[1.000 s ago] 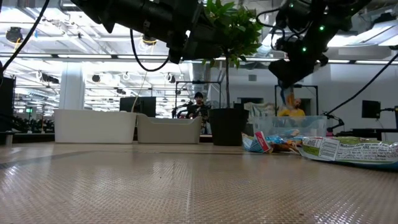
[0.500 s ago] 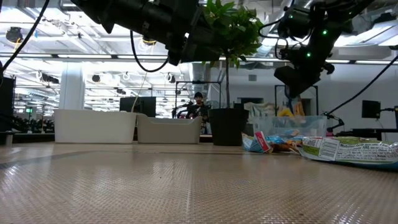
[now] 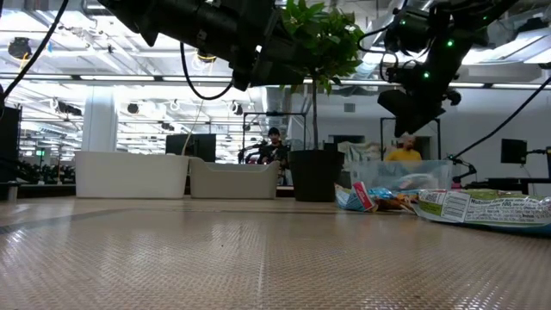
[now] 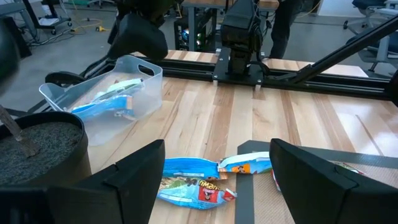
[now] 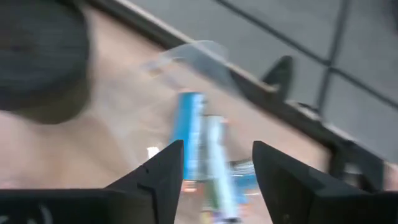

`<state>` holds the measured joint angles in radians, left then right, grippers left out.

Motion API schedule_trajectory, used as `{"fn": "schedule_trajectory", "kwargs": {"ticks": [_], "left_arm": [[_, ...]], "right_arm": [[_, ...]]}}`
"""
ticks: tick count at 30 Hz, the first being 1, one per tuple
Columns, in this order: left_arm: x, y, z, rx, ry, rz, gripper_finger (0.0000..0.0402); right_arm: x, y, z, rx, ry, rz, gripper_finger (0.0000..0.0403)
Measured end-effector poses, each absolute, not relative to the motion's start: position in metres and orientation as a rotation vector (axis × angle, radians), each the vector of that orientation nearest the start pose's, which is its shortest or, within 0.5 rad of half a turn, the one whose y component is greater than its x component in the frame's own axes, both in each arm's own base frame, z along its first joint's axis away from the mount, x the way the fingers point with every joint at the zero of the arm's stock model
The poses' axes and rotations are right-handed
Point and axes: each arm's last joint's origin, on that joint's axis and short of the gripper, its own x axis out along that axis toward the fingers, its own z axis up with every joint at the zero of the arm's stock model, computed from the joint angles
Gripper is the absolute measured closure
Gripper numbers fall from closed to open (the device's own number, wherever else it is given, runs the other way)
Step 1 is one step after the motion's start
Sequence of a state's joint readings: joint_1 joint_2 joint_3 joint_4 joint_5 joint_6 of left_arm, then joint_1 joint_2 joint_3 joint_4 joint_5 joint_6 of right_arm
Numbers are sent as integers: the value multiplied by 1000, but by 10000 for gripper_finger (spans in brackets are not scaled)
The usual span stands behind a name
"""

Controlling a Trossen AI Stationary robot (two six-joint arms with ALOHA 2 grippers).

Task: Pick and place Granola Bars by type
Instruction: Put the yellow granola bar into the transparent bin

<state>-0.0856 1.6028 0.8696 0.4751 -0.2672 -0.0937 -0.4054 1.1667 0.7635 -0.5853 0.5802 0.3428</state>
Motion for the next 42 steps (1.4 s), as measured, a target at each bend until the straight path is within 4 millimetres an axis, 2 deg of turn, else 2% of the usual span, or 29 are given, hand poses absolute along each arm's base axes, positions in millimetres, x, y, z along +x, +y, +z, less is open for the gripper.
{"fn": "schedule_trajectory", "kwargs": {"ticks": [9,19,26,33,37,42], "left_arm": [[343,-23,223,-52,249,161,120],[342,-23,220,-50,291,132,120],[342,-24,219,-51,296,114,120],[341,-26,218,-43,306,108,120],[341,-28,217,-37,321,103,120],[340,-33,216,-14,332,87,120]], "right_arm": [[213,-79,233,346,767,-692,195],[226,-31,232,466,800,-416,193],[218,5,225,547,922,-386,193],[213,29,222,626,973,-393,193],[216,40,211,646,1030,-428,193],[226,51,188,625,1132,-446,193]]}}
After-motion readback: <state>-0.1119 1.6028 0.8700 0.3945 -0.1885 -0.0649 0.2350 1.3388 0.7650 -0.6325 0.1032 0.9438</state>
